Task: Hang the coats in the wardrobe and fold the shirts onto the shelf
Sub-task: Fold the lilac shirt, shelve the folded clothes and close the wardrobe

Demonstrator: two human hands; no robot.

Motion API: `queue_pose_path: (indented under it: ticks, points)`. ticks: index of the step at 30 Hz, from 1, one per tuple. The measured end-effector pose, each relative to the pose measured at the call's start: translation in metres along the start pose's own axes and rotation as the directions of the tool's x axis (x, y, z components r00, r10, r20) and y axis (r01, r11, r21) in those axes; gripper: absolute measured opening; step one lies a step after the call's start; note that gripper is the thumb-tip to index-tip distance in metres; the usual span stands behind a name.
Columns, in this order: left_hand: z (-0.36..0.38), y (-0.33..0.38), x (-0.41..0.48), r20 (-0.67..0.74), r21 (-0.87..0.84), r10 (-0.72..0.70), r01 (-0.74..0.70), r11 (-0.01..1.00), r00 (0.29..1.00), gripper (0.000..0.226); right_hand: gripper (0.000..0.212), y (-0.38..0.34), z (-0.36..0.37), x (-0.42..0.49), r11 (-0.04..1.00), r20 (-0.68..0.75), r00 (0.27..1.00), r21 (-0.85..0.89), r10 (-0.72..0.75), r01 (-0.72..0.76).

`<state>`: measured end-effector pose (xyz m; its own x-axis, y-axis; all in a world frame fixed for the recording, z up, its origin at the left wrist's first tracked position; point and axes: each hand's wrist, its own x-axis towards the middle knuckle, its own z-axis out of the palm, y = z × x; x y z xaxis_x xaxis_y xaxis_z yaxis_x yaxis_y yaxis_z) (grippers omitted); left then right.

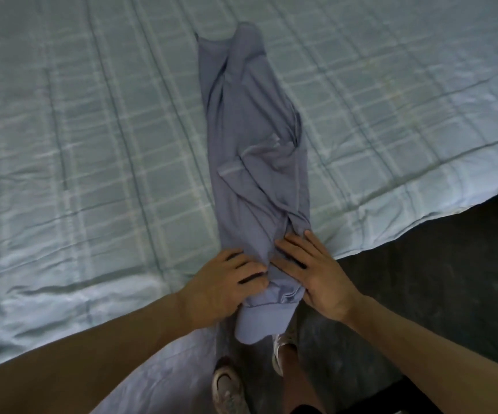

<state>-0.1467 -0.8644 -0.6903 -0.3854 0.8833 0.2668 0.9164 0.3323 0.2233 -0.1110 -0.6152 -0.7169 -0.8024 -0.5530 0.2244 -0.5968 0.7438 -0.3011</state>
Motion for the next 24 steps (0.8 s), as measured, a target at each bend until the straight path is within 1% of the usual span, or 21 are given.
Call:
queue_pose_path:
  ticks: [2, 3, 5, 6, 7, 9, 10, 11, 12, 13, 14, 17, 20, 21, 23, 24]
  points:
    - [-0.014, -0.004, 0.005, -0.066, -0.135, -0.054, 0.045, 0.990, 0.996, 0.028, 0.042, 0.001, -0.019, 0.011, 0.992, 0.008, 1.000, 0.126, 0.017, -0.018]
    - [-0.022, -0.006, 0.008, -0.097, -0.182, -0.087, 0.068, 0.981, 0.991, 0.027, 0.041, 0.002, -0.029, 0.017, 0.980, 0.021, 0.999, 0.191, 0.050, -0.053]
    - [-0.039, -0.013, 0.014, -0.127, -0.268, -0.179, 0.140, 0.953, 0.976, 0.027, 0.048, 0.003, -0.054, 0.031, 0.938, 0.074, 0.987, 0.307, 0.146, -0.162]
    - [-0.047, -0.016, 0.019, -0.123, -0.334, -0.255, 0.202, 0.921, 0.959, 0.028, 0.049, 0.003, -0.066, 0.039, 0.910, 0.087, 0.977, 0.357, 0.192, -0.211]
    - [-0.057, -0.019, 0.025, -0.086, -0.431, -0.348, 0.279, 0.858, 0.934, 0.030, 0.048, 0.004, -0.078, 0.048, 0.883, 0.085, 0.969, 0.399, 0.231, -0.245]
    - [-0.079, -0.028, 0.041, 0.027, -0.609, -0.514, 0.421, 0.672, 0.857, 0.036, 0.045, 0.005, -0.103, 0.073, 0.835, 0.057, 0.955, 0.472, 0.291, -0.283]
    - [-0.090, -0.036, 0.050, 0.045, -0.666, -0.548, 0.434, 0.606, 0.835, 0.035, 0.042, 0.007, -0.114, 0.087, 0.819, 0.038, 0.949, 0.495, 0.314, -0.291]
    - [-0.102, -0.045, 0.060, 0.013, -0.693, -0.562, 0.413, 0.592, 0.827, 0.030, 0.038, 0.011, -0.126, 0.102, 0.809, 0.019, 0.943, 0.509, 0.331, -0.294]
    - [-0.112, -0.054, 0.069, -0.031, -0.693, -0.559, 0.385, 0.610, 0.829, 0.026, 0.037, 0.015, -0.136, 0.118, 0.802, 0.000, 0.939, 0.521, 0.343, -0.293]
    - [-0.122, -0.065, 0.079, -0.061, -0.690, -0.557, 0.368, 0.624, 0.828, 0.024, 0.041, 0.022, -0.145, 0.135, 0.797, -0.025, 0.935, 0.531, 0.354, -0.287]
    - [-0.130, -0.077, 0.088, -0.062, -0.699, -0.568, 0.371, 0.612, 0.820, 0.023, 0.043, 0.031, -0.152, 0.153, 0.787, -0.040, 0.931, 0.547, 0.364, -0.284]
    - [-0.150, -0.124, 0.119, -0.008, -0.756, -0.633, 0.410, 0.510, 0.774, 0.026, 0.037, 0.064, -0.161, 0.203, 0.723, -0.031, 0.912, 0.621, 0.409, -0.303]
    - [-0.166, -0.177, 0.154, 0.059, -0.834, -0.703, 0.422, 0.355, 0.708, 0.026, 0.033, 0.110, -0.159, 0.255, 0.678, 0.001, 0.901, 0.658, 0.434, -0.327]
    - [-0.167, -0.198, 0.165, 0.084, -0.832, -0.722, 0.447, 0.328, 0.687, 0.027, 0.032, 0.126, -0.158, 0.274, 0.662, 0.010, 0.892, 0.667, 0.451, -0.342]
    - [-0.167, -0.245, 0.187, 0.103, -0.763, -0.769, 0.547, 0.346, 0.630, 0.034, 0.024, 0.163, -0.151, 0.312, 0.658, 0.034, 0.882, 0.653, 0.469, -0.376]
    - [-0.161, -0.270, 0.196, 0.103, -0.738, -0.794, 0.581, 0.343, 0.599, 0.030, 0.019, 0.183, -0.144, 0.330, 0.665, 0.062, 0.883, 0.634, 0.466, -0.395]
